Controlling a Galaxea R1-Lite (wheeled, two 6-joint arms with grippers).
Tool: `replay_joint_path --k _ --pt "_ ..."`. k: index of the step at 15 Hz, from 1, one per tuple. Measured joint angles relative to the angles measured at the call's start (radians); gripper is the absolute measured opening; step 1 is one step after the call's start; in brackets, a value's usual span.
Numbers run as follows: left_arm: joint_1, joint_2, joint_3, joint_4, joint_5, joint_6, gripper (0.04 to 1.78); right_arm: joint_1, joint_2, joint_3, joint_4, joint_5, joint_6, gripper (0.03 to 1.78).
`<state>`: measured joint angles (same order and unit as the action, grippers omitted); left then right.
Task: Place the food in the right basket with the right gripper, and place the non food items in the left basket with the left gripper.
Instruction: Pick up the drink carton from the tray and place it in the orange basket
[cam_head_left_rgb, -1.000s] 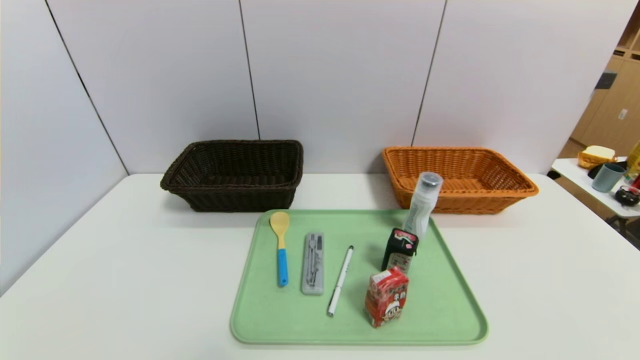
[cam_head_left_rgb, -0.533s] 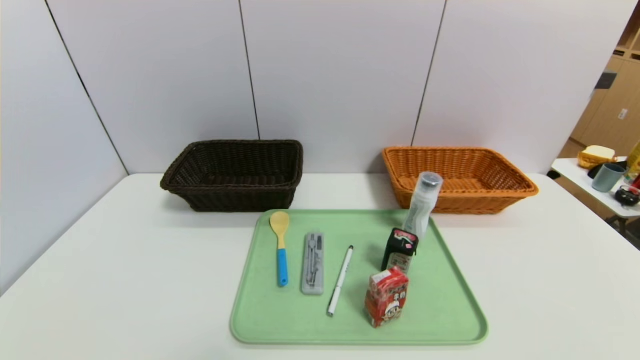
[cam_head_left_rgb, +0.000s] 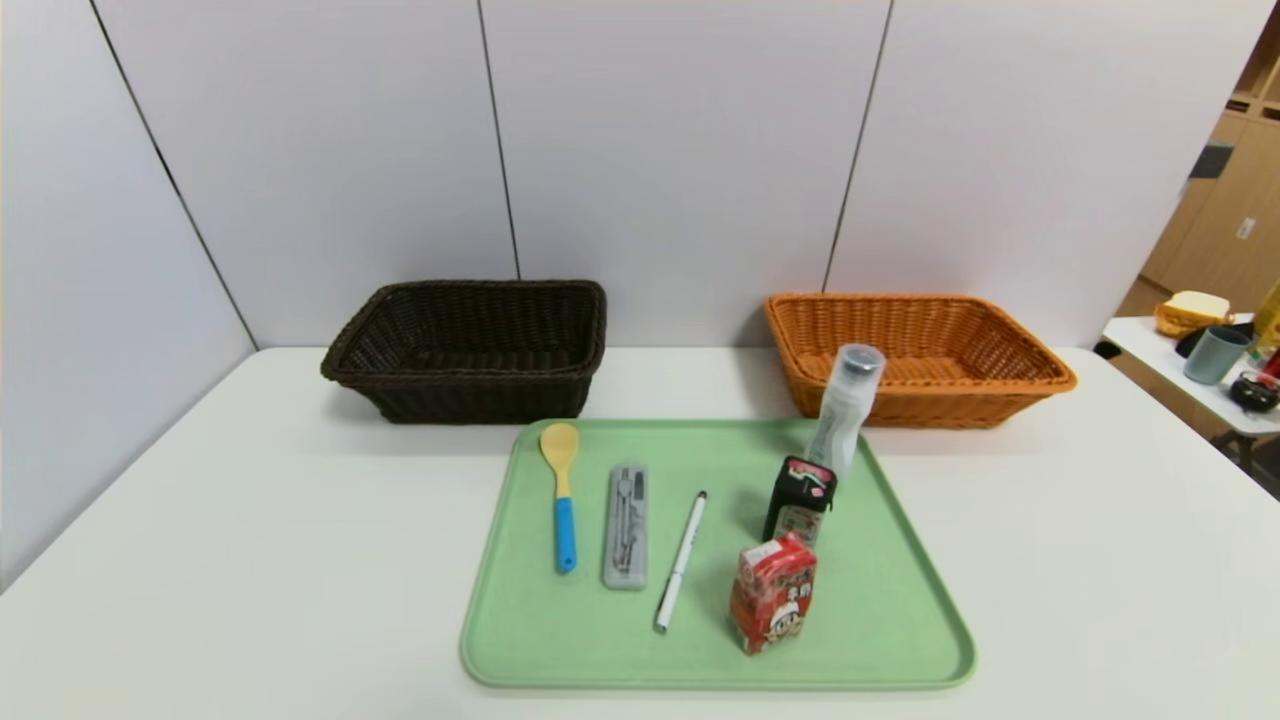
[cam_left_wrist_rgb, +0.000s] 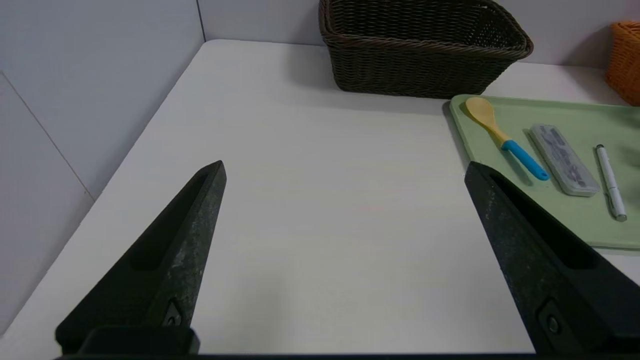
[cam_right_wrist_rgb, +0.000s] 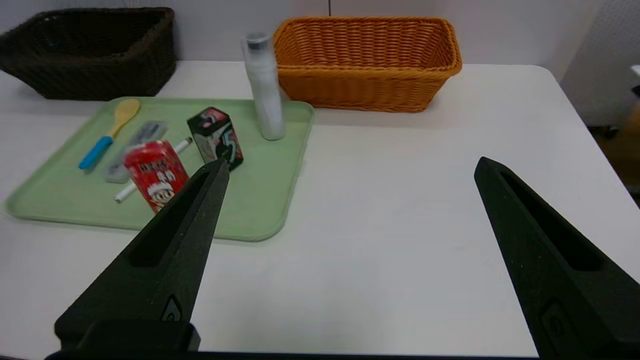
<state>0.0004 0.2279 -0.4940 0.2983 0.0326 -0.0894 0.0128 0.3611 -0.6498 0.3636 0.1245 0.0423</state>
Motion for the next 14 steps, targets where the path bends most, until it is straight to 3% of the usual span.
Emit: replay_joint_path --k 5,7,9,11,14 --pt "0.0 0.358 -0.326 0.082 0.032 -0.146 1.69 0.03 0.532 -0.734 0.381 0.021 0.159 1.7" --pt "0.0 0.496 -0.473 0.096 0.039 -0.291 1.69 0.104 0.739 -0.989 0.583 0.023 0.288 1.7" --pt "-0.008 0.592 -0.548 0.079 0.037 -0.393 1.69 0.226 0.903 -1.161 0.773 0.018 0.464 1.7" --pt "-0.02 0.646 -0.553 0.081 0.039 -0.361 1.69 0.376 1.04 -1.251 0.925 -0.006 0.67 1.7" --pt "-0.05 0.678 -0.508 0.078 0.022 -0.248 1.69 0.558 1.181 -1.287 0.977 -0.039 0.934 1.7"
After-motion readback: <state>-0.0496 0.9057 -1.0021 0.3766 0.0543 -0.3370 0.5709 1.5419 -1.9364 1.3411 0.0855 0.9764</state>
